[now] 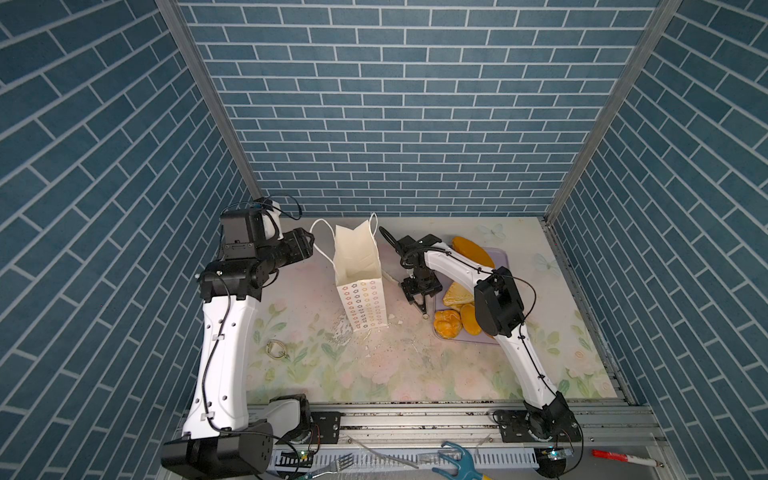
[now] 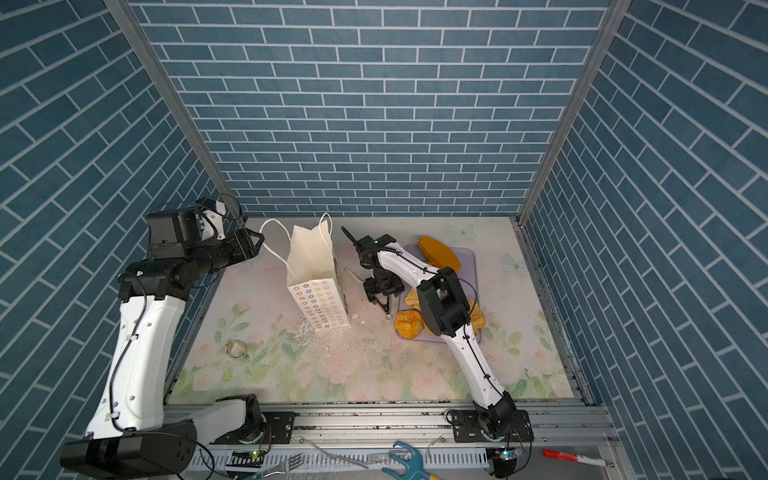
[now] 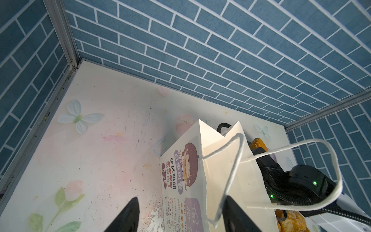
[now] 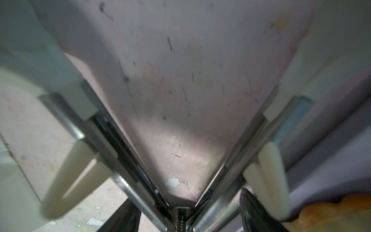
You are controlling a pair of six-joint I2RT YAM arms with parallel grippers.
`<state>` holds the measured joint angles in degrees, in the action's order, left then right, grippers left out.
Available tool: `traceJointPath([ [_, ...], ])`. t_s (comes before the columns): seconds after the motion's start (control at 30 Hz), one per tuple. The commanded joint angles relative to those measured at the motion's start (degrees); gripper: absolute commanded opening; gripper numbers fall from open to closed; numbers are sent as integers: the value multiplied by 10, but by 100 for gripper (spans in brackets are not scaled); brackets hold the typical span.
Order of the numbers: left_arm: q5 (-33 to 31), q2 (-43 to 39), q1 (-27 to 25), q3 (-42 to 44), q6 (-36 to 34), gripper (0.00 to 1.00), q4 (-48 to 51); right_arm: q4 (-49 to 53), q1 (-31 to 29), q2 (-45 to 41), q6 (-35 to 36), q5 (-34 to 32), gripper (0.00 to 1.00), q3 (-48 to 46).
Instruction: Place the fake bread into the paper bag
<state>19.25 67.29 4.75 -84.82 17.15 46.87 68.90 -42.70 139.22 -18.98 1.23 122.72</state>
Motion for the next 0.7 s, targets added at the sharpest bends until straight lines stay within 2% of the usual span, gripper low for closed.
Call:
traceJointPath([
  [0.0,-4,-2,2,4,0,67,1,32,-6,11,9,4,72,17],
  [0.33,-7,-4,3,3,0,67,5,31,15,52,-22,-16,55,100],
  [0.5,-11,-5,3,1,-2,67,7,31,26,80,-23,-25,54,150],
  [0.67,-9,-6,3,5,-2,67,6,26,38,92,-22,-20,57,160],
])
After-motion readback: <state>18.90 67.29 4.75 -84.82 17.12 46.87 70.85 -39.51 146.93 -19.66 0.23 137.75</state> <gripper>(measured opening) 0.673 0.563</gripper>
